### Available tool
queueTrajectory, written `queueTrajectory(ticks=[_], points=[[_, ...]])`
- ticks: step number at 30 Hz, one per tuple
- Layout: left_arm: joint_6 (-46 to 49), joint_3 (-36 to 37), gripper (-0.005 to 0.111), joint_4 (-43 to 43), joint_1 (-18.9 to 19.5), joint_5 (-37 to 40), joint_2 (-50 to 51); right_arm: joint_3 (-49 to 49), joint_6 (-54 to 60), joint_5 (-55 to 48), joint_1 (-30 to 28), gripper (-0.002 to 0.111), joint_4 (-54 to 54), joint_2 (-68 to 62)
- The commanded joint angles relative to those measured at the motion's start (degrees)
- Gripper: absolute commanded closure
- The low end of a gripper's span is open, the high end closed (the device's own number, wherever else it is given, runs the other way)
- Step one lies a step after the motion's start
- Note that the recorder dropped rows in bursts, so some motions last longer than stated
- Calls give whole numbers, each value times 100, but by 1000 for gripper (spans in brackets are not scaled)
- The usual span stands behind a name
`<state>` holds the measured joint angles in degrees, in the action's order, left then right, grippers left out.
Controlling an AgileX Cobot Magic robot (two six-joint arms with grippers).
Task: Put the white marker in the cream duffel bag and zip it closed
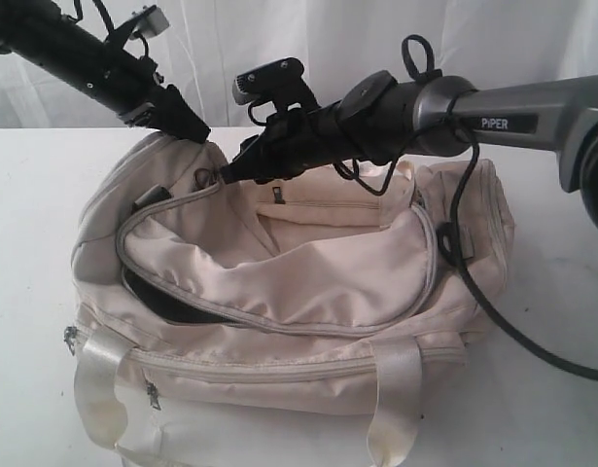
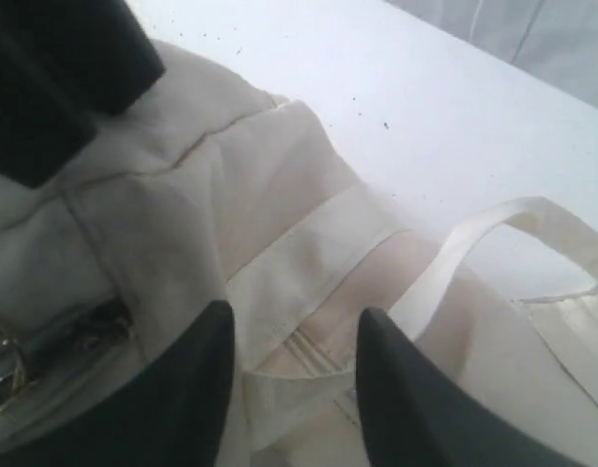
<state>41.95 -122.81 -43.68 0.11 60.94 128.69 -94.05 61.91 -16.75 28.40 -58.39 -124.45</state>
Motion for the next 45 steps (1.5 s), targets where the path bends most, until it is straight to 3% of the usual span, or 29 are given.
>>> queueTrajectory(ticks=[1, 4, 7, 10, 15, 20, 26, 32, 36, 41, 45], points=[[-99, -268, 62, -553, -11, -277, -61, -18, -783, 357, -44, 72, 20, 246], [293, -499, 62, -428, -11, 309, -182, -18, -1911, 121, -230, 80, 20, 268], [1213, -549, 67, -50, -16, 902, -323, -18, -3468, -992, -606, 87, 20, 242], [1524, -482, 71, 79, 5, 902, -414, -18, -3309, -2524, -1047, 88, 32, 205], [1401, -205, 63, 92, 94, 902, -443, -18, -2310, -4081, -1704, 88, 253, 205], [1544, 544, 59, 154, -11, 902, -642, -334, -2321, -4039, -2055, 88, 645, -16], [1720, 906, 59, 308, -141, 902, -1084, -2044, -1780, -4695, -2097, 88, 951, -764], [2230, 910, 59, 266, -330, 902, -1396, -2646, -1691, -3567, -2097, 88, 1075, -1133], [2991, 1138, 59, 339, -622, 902, -1374, -2646, -1691, -3500, -2097, 88, 1161, -1158], [3170, 1644, 59, 1054, -876, 821, -1371, -2646, -1662, -4214, -2097, 87, 1263, -1158], [3064, 1963, 59, 1117, -884, 68, -1371, -2646, -1510, -5312, -2097, 78, 1323, -1158]])
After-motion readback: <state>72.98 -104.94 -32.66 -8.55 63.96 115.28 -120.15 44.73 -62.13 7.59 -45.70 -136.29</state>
